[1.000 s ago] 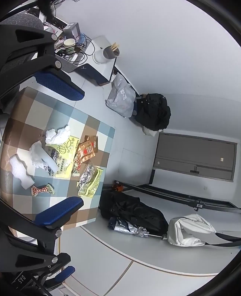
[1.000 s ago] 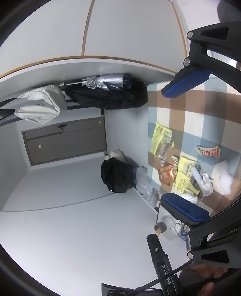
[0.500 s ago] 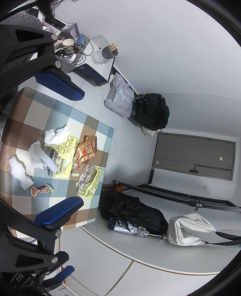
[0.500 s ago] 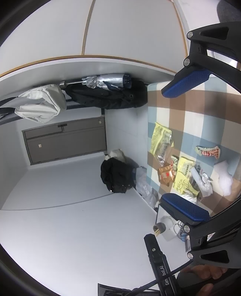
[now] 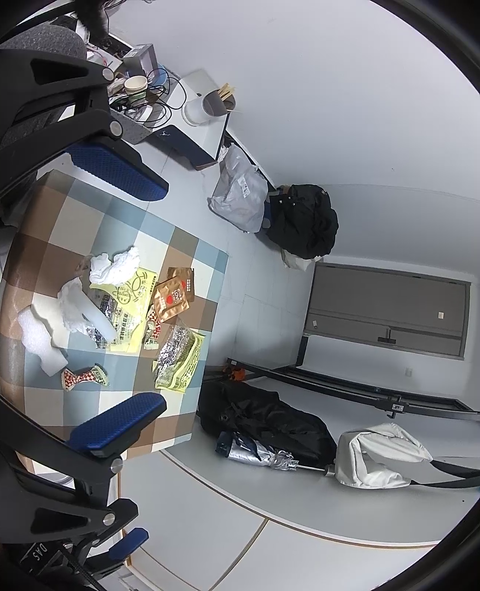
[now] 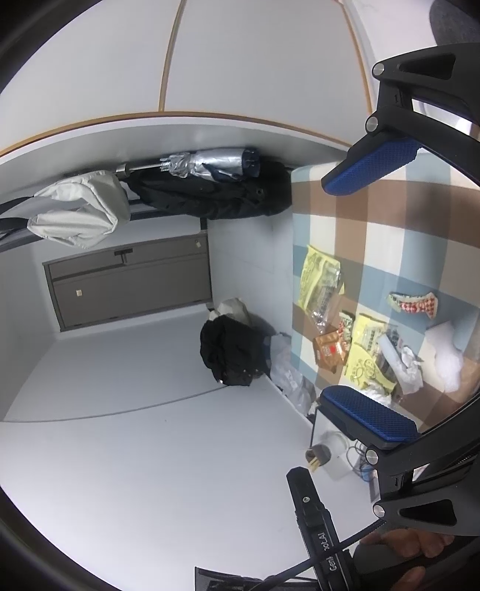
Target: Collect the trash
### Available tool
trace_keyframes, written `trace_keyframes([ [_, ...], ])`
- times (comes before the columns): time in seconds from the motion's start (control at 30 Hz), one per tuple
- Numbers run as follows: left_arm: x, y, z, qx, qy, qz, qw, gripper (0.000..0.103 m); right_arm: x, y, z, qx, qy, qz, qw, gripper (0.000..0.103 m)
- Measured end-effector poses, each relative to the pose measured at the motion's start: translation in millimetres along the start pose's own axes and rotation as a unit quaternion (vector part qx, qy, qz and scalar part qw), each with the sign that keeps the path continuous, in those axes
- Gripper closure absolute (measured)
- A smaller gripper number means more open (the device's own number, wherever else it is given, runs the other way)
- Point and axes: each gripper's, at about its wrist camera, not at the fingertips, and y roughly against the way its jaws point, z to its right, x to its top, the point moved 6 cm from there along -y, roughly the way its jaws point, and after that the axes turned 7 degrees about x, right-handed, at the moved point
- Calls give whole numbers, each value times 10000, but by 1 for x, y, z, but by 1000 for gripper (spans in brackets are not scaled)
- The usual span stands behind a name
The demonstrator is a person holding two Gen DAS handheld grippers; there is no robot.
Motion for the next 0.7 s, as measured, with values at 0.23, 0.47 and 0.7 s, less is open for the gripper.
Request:
trace_keyframes([
  [0.23,0,-1,-1,-30,-17,-28,10000,1,2,1,-1,18,40,52,10000,0],
  [0.47,1,-2,-7,-24,-21,-26,10000,1,2,1,-1,2,57,44,10000,0],
  [0.7,-2,-3,-5,-50,-67,-47,10000,1,2,1,0,7,63,41,10000,0],
])
